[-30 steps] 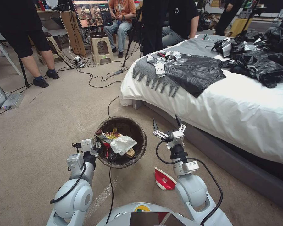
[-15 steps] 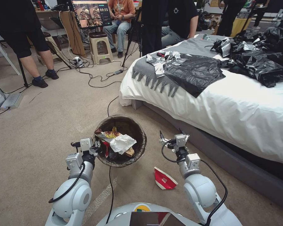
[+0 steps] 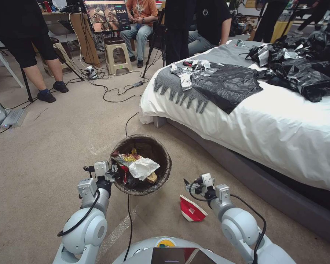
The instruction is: Pick up the trash bin, then pick up the garbage from the floor and place it into the trash bin.
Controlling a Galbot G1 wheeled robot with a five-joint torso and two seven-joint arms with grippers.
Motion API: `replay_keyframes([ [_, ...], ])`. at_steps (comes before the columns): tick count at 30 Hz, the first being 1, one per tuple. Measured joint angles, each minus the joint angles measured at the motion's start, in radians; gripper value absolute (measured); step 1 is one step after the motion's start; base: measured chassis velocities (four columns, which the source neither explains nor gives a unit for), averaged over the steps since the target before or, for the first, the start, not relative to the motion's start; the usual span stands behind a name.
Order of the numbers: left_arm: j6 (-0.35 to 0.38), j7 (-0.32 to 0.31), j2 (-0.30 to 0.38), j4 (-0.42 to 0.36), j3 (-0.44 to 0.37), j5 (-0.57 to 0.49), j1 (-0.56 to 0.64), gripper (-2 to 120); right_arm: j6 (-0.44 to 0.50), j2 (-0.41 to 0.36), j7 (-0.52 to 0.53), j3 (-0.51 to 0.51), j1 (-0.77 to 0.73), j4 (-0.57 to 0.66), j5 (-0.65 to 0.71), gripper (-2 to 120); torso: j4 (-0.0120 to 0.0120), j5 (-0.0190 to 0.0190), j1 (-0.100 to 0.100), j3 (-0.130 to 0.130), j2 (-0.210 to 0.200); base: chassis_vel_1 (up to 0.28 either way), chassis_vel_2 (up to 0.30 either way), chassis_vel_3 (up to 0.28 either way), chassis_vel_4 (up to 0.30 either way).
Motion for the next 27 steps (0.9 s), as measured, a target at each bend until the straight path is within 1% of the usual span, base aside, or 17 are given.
replay_keyframes([
  [2, 0.001, 0.000, -0.001, 0.002, 0.002, 0.000, -0.003, 4, -0.006, -0.021, -0.014, -0.004, -0.007, -0.018, 0.004, 100, -0.0001, 0.0000, 0.000, 0.000, 0.000, 0.000, 0.000, 0.000, 0.000],
  [9, 0.003, 0.000, -0.002, 0.003, 0.001, -0.002, -0.003, 4, -0.014, -0.035, -0.052, -0.023, -0.018, -0.069, -0.018, 100, -0.0001, -0.0001, 0.000, 0.000, 0.000, 0.000, 0.000, 0.000, 0.000],
  [10, 0.003, 0.000, -0.001, 0.003, -0.001, -0.004, -0.003, 4, -0.017, -0.036, -0.062, -0.029, -0.018, -0.091, -0.028, 100, 0.0000, -0.0001, 0.000, 0.000, 0.000, 0.000, 0.000, 0.000, 0.000],
  [16, 0.003, 0.000, -0.003, 0.002, -0.001, -0.005, -0.002, 4, -0.016, -0.036, -0.105, -0.036, -0.014, -0.162, -0.067, 100, -0.0001, -0.0002, 0.000, 0.000, 0.000, 0.000, 0.000, 0.000, 0.000],
  [19, 0.004, -0.001, -0.004, 0.001, 0.001, -0.004, -0.003, 4, -0.006, -0.030, -0.130, -0.039, -0.002, -0.220, -0.094, 100, -0.0001, -0.0002, 0.000, 0.000, 0.000, 0.000, 0.000, 0.000, 0.000],
  [27, 0.004, -0.001, -0.004, 0.000, 0.001, -0.003, -0.003, 4, 0.017, -0.014, -0.149, -0.043, 0.027, -0.293, -0.117, 100, -0.0001, -0.0002, 0.000, 0.000, 0.000, 0.000, 0.000, 0.000, 0.000],
])
